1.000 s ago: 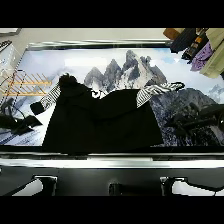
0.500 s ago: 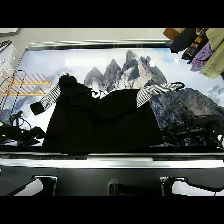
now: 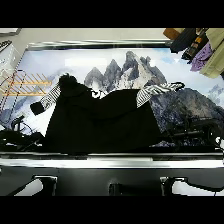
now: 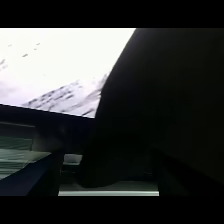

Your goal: Fold the clothes and pants, and hang the long-sleeved shirts on hangers.

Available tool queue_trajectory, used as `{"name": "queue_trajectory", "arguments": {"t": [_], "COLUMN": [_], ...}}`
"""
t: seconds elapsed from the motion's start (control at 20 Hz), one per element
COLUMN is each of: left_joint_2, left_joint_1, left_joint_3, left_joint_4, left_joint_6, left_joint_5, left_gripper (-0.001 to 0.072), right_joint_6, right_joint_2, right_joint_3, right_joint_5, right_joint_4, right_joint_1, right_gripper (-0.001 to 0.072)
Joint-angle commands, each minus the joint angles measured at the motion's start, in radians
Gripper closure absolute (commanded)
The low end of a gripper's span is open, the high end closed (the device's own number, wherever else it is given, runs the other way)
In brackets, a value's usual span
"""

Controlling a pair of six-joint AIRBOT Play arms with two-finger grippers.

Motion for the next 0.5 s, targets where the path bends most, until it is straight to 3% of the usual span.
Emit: {"name": "queue_trajectory", "arguments": {"t": [0.0,0.25,0.3,0.35,0.4,0.45], "left_joint_2": [0.002,-0.017,-0.017,-0.017,-0.016,-0.016], "left_joint_1": [0.027,0.011,0.007,0.004,0.003,0.003], "left_joint_3": [-0.008,-0.073,-0.079,-0.08,-0.079,-0.079], "left_joint_4": [0.014,-0.079,-0.1,-0.122,-0.171,-0.23], "left_joint_6": [0.003,0.004,0.004,0.015,0.044,0.066], "left_joint_5": [0.018,0.082,0.09,0.091,0.091,0.093], "left_gripper": [0.0084,0.0107,0.0215,0.0454,0.0622,0.0683], "right_joint_6": [-0.007,-0.021,-0.021,-0.022,-0.022,-0.023], "right_joint_2": [0.001,0.012,0.028,0.048,0.07,0.091], "right_joint_3": [-0.002,-0.002,-0.002,-0.002,-0.002,-0.002], "right_joint_5": [0.004,-0.024,-0.023,-0.023,-0.021,-0.022], "right_joint_4": [0.015,0.045,0.051,0.063,0.081,0.104], "right_joint_1": [0.0,0.0,0.0,0.0,0.0,0.0], "right_gripper": [0.0668,0.0669,0.0669,0.0669,0.0669,0.0669]}}
